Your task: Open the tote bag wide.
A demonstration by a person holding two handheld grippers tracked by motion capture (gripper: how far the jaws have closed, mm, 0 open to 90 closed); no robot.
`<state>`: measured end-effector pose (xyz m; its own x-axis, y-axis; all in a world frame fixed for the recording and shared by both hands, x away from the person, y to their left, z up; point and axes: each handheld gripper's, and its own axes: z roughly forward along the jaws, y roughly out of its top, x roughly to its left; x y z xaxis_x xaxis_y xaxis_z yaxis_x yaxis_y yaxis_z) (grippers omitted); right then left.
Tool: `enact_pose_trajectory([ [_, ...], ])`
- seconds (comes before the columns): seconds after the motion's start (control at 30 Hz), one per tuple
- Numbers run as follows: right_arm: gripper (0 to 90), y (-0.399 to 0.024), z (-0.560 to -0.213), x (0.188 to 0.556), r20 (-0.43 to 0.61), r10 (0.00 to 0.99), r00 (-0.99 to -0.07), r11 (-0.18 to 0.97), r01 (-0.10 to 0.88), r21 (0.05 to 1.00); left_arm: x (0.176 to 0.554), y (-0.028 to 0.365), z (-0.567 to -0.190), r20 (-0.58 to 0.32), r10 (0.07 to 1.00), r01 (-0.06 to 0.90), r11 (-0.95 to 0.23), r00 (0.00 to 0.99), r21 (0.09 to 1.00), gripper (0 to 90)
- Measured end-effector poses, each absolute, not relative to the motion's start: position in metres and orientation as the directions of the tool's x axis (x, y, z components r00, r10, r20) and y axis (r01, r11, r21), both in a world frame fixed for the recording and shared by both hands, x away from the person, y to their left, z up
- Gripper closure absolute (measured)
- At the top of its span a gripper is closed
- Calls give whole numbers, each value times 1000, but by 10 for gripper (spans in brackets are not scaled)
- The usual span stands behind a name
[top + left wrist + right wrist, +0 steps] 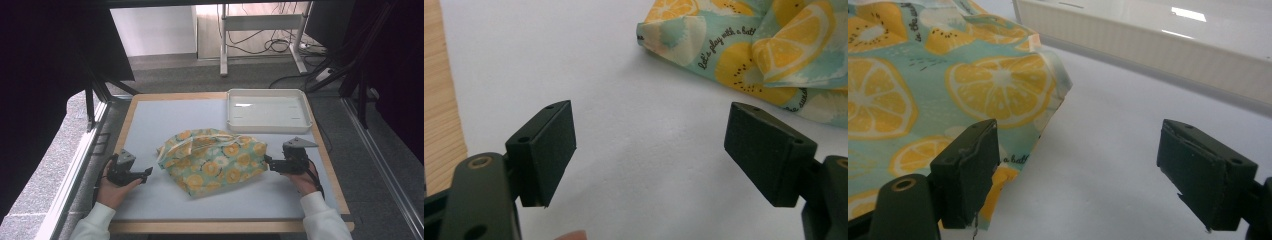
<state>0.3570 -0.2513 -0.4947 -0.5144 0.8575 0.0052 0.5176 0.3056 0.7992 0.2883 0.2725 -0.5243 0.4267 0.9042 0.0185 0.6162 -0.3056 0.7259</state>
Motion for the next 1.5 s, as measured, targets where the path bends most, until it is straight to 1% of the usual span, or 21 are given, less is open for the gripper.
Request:
enact_pose_trajectory([
  [0.17,180,-252,-492,359,-1,860,-509,300,506,809,285,274,-524,9,897,606,-306,441,734,209],
  [0.43,190,-256,-493,357,1,867,-498,299,522,799,288,277,-520,2,907,589,-275,421,760,205],
  [0.6,191,-263,-490,354,11,885,-465,265,523,810,291,278,-523,-10,909,602,-268,418,752,208],
  [0.83,191,-261,-492,351,-21,884,-466,293,521,802,293,279,-521,-19,913,591,-249,409,767,218],
  [1.03,191,-265,-491,348,-21,895,-446,282,527,801,297,277,-522,-25,909,597,-252,417,762,222],
  [1.3,191,-266,-492,348,-24,900,-435,279,534,798,296,281,-519,-54,909,593,-225,414,773,247],
  [1.33,190,-266,-492,348,-26,901,-434,280,534,797,296,282,-518,-57,907,593,-223,416,774,275],
  [1.5,191,-268,-492,349,-26,904,-427,276,536,798,294,283,-516,-65,904,586,-218,422,780,303],
])
